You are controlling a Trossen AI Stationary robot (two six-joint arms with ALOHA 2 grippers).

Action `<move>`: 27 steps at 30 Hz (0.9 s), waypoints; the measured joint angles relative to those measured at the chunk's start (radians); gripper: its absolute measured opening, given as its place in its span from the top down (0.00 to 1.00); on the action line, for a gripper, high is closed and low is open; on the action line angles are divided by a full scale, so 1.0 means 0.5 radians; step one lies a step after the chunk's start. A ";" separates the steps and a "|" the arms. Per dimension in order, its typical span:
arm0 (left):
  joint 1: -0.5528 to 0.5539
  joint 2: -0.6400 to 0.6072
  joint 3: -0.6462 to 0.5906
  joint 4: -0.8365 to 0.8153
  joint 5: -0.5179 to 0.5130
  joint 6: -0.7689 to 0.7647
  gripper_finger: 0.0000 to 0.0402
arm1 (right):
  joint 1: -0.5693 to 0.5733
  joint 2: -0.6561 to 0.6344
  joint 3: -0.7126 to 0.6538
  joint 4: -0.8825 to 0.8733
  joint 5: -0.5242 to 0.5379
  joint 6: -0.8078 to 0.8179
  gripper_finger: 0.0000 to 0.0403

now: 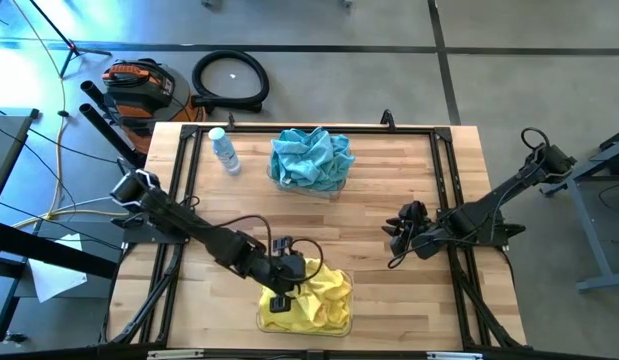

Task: Sort microfiber towel by color & place in baskets
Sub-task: Return to Home Position

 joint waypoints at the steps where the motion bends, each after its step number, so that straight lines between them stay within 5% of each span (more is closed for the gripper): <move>1: 0.000 -0.015 0.001 -0.021 -0.007 0.000 0.83 | 0.000 0.000 0.000 0.003 0.000 0.000 0.69; 16: -0.002 -0.260 -0.060 -0.495 -0.406 0.156 0.83 | 0.000 0.000 0.000 -0.004 0.000 0.000 0.69; 27: 0.177 -0.944 -1.009 0.175 -0.413 0.172 0.83 | 0.000 0.000 0.000 -0.005 -0.002 0.000 0.69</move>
